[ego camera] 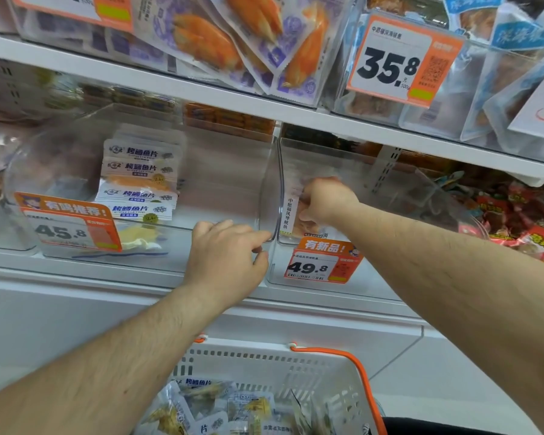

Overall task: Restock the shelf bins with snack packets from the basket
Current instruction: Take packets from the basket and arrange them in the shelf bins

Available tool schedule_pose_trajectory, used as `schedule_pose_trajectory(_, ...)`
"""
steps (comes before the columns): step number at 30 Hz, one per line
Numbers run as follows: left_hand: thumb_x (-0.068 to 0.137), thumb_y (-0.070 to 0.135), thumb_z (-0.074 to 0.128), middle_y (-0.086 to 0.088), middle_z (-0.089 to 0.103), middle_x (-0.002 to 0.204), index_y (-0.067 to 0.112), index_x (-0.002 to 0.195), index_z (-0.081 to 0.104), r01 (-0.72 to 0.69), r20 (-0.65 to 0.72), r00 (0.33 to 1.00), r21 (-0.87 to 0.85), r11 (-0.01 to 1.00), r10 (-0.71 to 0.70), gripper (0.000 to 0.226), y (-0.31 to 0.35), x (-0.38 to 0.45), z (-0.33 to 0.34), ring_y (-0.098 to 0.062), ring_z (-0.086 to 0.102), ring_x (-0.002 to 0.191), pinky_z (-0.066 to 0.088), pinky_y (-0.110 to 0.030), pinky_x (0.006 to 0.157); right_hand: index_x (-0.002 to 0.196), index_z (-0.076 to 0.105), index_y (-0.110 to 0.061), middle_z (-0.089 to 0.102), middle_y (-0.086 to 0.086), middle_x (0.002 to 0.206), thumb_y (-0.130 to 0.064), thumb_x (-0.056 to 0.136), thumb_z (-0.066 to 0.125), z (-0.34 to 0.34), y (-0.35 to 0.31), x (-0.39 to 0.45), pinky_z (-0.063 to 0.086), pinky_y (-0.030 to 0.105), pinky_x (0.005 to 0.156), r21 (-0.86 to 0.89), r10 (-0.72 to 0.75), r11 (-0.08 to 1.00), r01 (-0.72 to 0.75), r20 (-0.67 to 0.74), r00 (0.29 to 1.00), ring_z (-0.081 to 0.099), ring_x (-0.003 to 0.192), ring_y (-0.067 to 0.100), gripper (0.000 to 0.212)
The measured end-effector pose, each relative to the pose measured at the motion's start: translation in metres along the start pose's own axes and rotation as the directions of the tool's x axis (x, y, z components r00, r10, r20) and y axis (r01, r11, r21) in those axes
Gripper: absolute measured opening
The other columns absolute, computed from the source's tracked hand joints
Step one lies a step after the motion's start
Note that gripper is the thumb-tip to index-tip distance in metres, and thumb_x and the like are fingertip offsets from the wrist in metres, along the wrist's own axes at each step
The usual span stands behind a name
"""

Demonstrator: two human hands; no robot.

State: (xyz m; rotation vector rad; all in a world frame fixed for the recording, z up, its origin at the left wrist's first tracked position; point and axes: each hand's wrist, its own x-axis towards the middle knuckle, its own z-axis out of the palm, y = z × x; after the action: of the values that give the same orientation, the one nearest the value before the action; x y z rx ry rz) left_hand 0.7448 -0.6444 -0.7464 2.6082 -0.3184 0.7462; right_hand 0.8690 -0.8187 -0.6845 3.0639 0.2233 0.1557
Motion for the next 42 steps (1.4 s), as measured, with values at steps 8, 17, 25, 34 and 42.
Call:
schedule_pose_trajectory(8,0.095,0.037,0.049,0.017,0.066,0.102,0.038,0.122,0.064,0.039,0.097,0.994,0.007,0.999,-0.040,0.031,0.004,0.000,-0.008,-0.013,0.052,0.104,0.019,-0.032,0.084,0.120,0.062,-0.015,0.065,0.006,0.106,-0.016,0.089,0.068,-0.012,0.002,-0.013,0.046,0.028,0.070,0.102,0.033,0.994,-0.027,-0.062,0.998,0.059,0.086,0.020,0.032)
schedule_pose_trajectory(17,0.092,0.035,0.053,0.007,0.068,0.113,0.026,0.124,0.066,0.010,0.138,0.990,-0.156,0.988,0.012,0.035,0.001,0.003,-0.028,-0.022,0.051,0.112,0.032,-0.033,0.096,0.113,0.067,-0.017,0.065,0.001,0.113,-0.024,0.089,0.062,-0.036,-0.029,-0.073,0.053,0.038,0.088,0.332,0.040,0.938,0.101,-0.391,0.920,0.060,0.102,0.020,0.025)
schedule_pose_trajectory(25,0.086,0.032,0.064,0.013,0.063,0.092,0.029,0.099,0.068,0.009,0.321,0.945,-0.213,0.977,0.061,0.015,-0.003,-0.017,-0.062,-0.014,0.056,0.092,0.042,-0.028,0.074,0.081,0.065,-0.009,0.050,-0.011,0.081,-0.007,0.078,0.065,-0.003,-0.072,-0.143,0.033,0.009,0.065,0.405,-0.007,0.785,0.469,-0.751,0.661,0.041,0.069,0.001,0.003)
schedule_pose_trajectory(34,0.092,0.044,0.064,0.010,0.063,0.121,0.024,0.123,0.064,0.005,0.924,0.377,0.063,0.998,-0.060,0.037,-0.025,-0.048,-0.070,-0.010,0.057,0.105,0.045,-0.031,0.096,0.082,0.066,-0.014,0.062,-0.003,0.080,-0.010,0.085,0.062,0.124,-0.099,-0.183,0.045,0.028,0.067,0.715,0.039,0.698,0.039,-0.093,0.995,0.056,0.071,0.018,0.007)
schedule_pose_trajectory(42,0.094,0.043,0.062,0.005,0.062,0.126,0.019,0.127,0.063,0.040,0.947,0.310,0.073,0.996,-0.082,0.041,-0.036,-0.055,-0.058,-0.015,0.060,0.110,0.049,-0.038,0.100,0.086,0.067,-0.012,0.064,0.001,0.076,-0.013,0.088,0.055,0.240,-0.131,-0.213,0.050,0.026,0.061,0.511,0.001,0.777,-0.367,0.582,0.813,0.058,0.065,0.013,0.012)
